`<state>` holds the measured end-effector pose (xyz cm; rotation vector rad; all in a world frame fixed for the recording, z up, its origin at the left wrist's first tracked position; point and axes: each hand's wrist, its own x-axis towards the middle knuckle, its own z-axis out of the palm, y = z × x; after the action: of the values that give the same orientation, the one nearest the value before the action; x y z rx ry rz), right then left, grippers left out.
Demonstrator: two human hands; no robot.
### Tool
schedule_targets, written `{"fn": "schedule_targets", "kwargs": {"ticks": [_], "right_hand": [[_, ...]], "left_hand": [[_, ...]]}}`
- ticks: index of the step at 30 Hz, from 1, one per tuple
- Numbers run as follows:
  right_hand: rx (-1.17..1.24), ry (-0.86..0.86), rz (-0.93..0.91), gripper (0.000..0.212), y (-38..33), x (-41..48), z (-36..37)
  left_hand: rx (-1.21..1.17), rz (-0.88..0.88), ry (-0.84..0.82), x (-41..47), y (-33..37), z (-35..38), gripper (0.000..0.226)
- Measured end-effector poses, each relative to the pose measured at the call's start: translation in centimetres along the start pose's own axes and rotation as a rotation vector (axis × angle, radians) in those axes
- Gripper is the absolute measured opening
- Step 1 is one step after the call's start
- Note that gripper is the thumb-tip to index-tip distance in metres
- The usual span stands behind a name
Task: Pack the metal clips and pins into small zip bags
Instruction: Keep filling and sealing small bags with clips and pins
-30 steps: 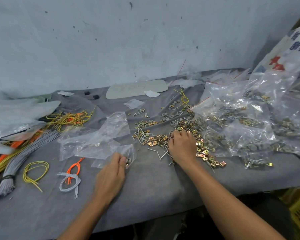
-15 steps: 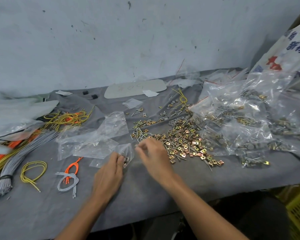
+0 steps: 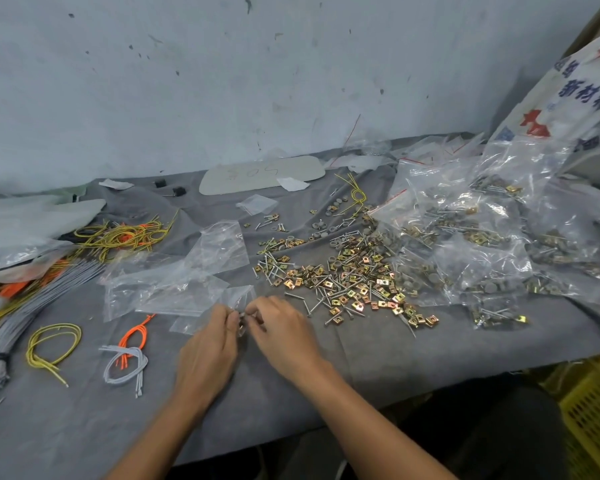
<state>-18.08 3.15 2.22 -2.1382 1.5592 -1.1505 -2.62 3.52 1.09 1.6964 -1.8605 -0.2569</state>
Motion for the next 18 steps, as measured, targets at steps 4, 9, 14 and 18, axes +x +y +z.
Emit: {"fn": "schedule_targets", "kwargs": {"ticks": [4,9,14,18], "right_hand": [[-0.025,-0.043,0.037,0.017,0.3,0.2,0.0],[-0.177,0.059,0.053,0.014,3.0,2.0,-2.4],[-0.485,-0.074,0.263,0.042,6.4,4.3,-4.7],[-0.491,-0.188,0.185,0.051,5.2,3.5,-3.2]], "left_hand": [[0.004,0.008,-0.004,-0.1,0.1,-0.1,0.026],[0.004,0.016,-0.002,-0.1,0.2,-0.3,0.030],[0.003,0.018,-0.001,-0.1,0.3,-0.2,0.032],[-0.002,0.028,0.008,0.0,0.2,-0.2,0.030]]}}
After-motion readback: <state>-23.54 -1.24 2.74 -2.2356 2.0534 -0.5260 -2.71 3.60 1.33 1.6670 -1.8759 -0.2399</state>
